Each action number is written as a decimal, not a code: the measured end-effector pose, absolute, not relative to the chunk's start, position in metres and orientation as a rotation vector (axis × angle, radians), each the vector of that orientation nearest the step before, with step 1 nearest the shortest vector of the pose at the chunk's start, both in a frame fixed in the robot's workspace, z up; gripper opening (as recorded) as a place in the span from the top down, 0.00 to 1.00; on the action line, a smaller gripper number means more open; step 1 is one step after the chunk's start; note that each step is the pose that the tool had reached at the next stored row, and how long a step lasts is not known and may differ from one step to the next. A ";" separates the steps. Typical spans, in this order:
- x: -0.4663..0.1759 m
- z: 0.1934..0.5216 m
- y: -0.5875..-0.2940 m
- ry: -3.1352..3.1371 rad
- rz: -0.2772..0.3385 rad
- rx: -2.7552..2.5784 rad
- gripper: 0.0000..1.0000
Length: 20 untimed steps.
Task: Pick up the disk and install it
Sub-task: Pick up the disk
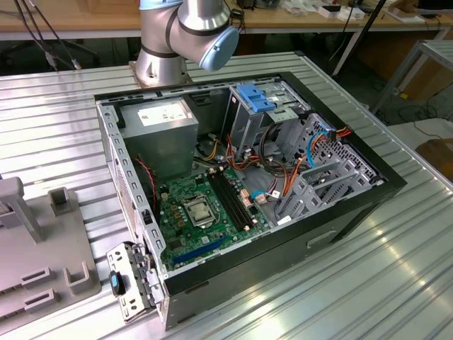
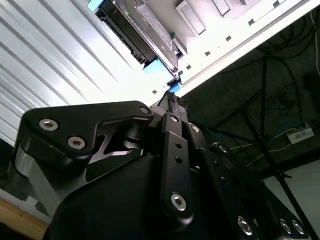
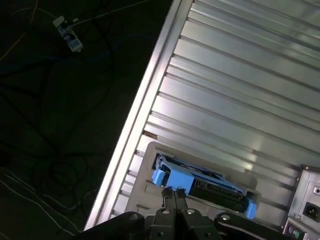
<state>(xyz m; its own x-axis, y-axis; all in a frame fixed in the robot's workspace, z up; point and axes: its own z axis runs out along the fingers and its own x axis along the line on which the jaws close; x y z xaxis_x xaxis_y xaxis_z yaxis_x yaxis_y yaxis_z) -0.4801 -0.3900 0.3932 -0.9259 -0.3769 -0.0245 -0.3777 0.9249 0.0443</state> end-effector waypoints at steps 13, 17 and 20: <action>-0.475 0.393 -0.390 2.976 0.069 -0.981 0.89; -0.468 0.393 -0.390 2.965 0.069 -1.015 0.89; -0.468 0.393 -0.390 2.943 0.070 -1.078 0.89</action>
